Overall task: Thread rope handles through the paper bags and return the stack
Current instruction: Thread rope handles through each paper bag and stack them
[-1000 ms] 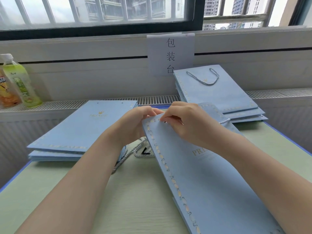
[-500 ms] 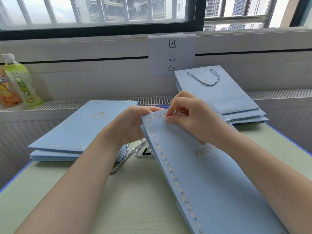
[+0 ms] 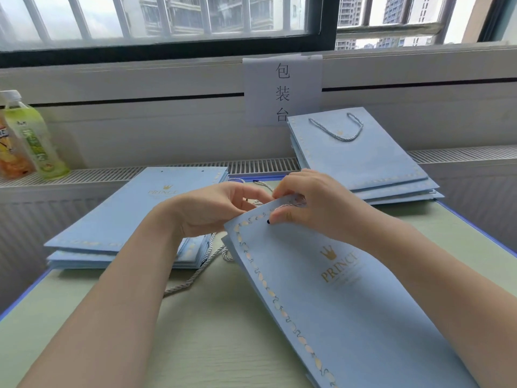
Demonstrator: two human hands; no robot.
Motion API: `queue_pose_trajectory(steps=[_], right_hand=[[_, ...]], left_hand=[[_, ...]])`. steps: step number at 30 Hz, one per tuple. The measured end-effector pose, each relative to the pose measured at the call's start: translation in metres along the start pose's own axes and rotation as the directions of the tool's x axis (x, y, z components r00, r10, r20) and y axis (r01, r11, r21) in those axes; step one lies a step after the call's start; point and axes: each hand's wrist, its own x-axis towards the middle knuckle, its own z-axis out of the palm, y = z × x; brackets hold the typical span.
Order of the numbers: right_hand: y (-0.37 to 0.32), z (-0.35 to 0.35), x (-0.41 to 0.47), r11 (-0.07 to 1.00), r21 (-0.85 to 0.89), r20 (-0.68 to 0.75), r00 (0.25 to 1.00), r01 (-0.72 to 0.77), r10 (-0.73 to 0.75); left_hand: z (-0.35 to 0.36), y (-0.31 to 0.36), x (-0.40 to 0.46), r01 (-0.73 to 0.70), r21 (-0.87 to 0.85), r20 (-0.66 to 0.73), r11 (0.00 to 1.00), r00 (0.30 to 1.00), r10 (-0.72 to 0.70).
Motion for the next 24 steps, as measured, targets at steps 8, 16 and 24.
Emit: queue_pose_trajectory(steps=[8, 16, 24], right_hand=[[0.010, -0.006, 0.000, 0.995, -0.003, -0.116, 0.988, 0.101, -0.101], [0.018, -0.006, -0.003, 0.999, 0.014, -0.110, 0.993, 0.042, -0.040], [0.007, -0.015, -0.002, 0.886, 0.456, -0.099, 0.984, -0.085, 0.145]], left_hand=[[0.005, 0.003, 0.003, -0.024, -0.026, -0.050, 0.999, 0.998, 0.022], [0.004, 0.001, 0.010, -0.011, -0.052, -0.287, 0.999, 0.958, -0.005], [0.009, -0.004, 0.013, 0.388, 0.249, -0.504, 0.887, 0.834, -0.223]])
